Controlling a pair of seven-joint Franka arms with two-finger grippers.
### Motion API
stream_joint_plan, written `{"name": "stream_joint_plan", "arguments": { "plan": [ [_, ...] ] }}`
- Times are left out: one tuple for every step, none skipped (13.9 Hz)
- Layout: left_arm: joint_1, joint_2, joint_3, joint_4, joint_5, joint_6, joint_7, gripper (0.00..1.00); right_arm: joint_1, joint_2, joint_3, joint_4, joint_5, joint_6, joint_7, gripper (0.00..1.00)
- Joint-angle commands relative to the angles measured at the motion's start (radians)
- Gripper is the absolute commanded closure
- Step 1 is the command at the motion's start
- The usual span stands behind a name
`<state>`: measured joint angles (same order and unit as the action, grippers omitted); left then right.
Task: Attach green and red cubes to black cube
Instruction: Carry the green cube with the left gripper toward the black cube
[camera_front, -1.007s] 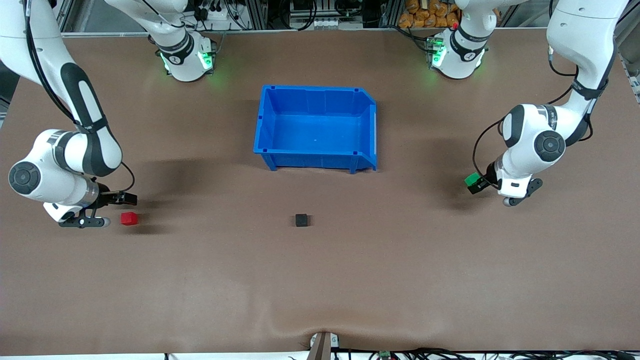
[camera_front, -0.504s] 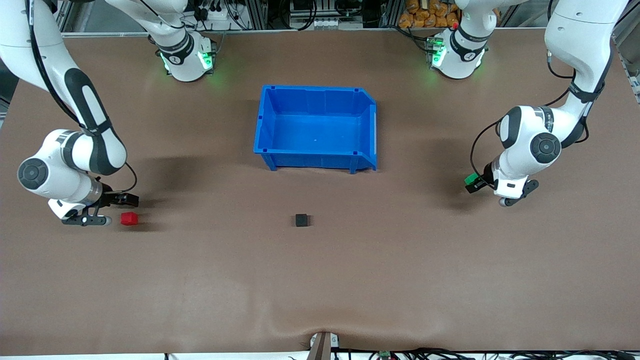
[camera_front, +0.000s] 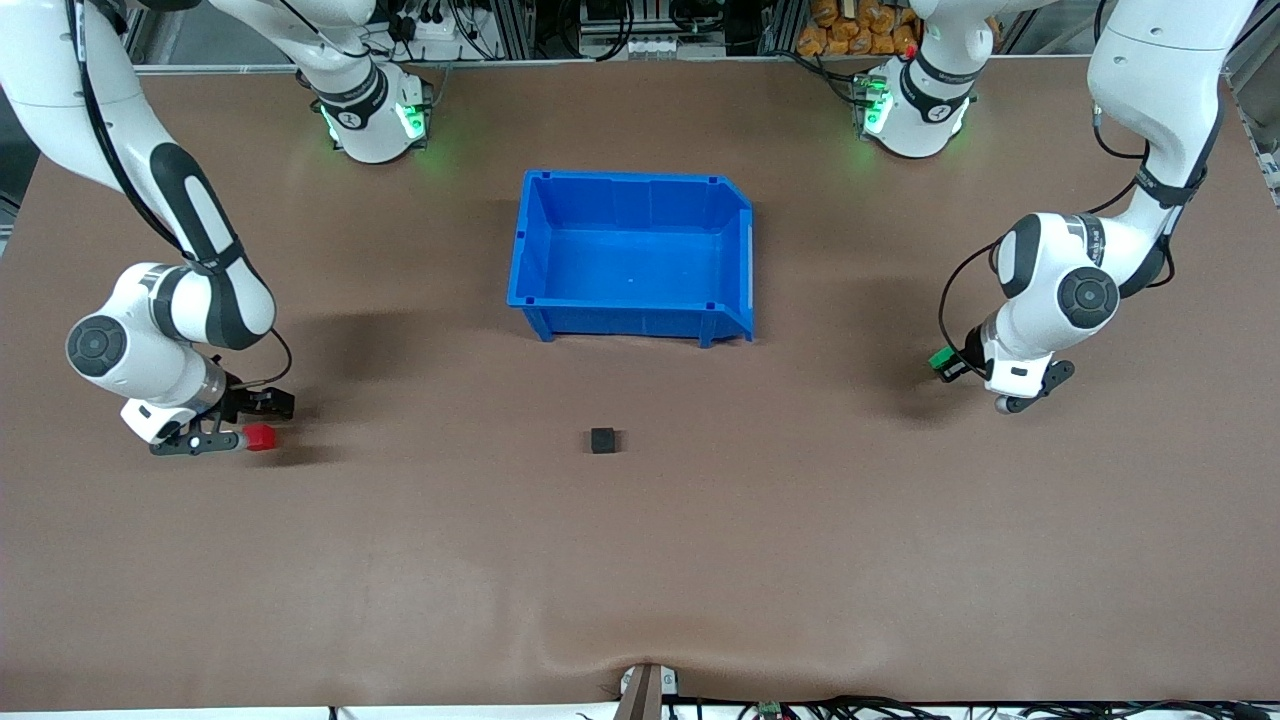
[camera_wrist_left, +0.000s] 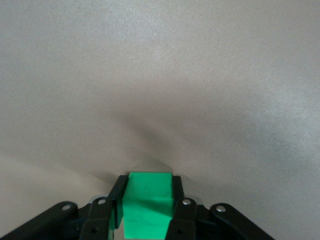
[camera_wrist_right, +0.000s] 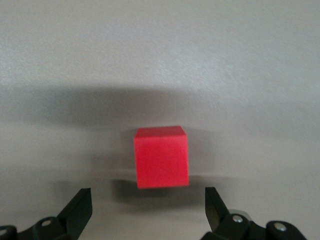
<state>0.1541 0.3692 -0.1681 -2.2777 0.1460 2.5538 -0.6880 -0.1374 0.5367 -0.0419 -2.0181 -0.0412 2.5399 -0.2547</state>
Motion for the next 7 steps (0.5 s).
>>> {"name": "stream_joint_plan", "arguments": {
  "plan": [
    [0.001, -0.007, -0.005, 0.020, 0.018, 0.005, -0.019, 1.00, -0.008, 0.055, 0.002, 0.059, -0.005, 0.002, -0.034, 0.00],
    [0.001, -0.010, -0.007, 0.035, 0.011, 0.000, -0.027, 1.00, -0.008, 0.055, 0.002, 0.062, -0.006, 0.002, -0.035, 0.00],
    [0.001, -0.009, -0.014, 0.055, 0.010, -0.003, -0.050, 1.00, -0.008, 0.055, 0.002, 0.073, -0.006, 0.002, -0.046, 0.00],
    [0.001, -0.007, -0.034, 0.069, 0.009, -0.003, -0.080, 1.00, -0.008, 0.061, 0.002, 0.093, -0.005, 0.003, -0.075, 0.00],
    [-0.001, -0.004, -0.048, 0.087, 0.009, -0.004, -0.118, 1.00, -0.008, 0.075, 0.002, 0.119, -0.005, 0.002, -0.098, 0.00],
    [-0.004, 0.003, -0.068, 0.110, 0.007, -0.009, -0.167, 1.00, -0.008, 0.081, 0.002, 0.136, -0.005, 0.000, -0.124, 0.00],
    [-0.008, 0.005, -0.089, 0.134, 0.007, -0.027, -0.212, 1.00, -0.010, 0.086, 0.002, 0.136, -0.003, -0.003, -0.136, 0.00]
  ]
}}
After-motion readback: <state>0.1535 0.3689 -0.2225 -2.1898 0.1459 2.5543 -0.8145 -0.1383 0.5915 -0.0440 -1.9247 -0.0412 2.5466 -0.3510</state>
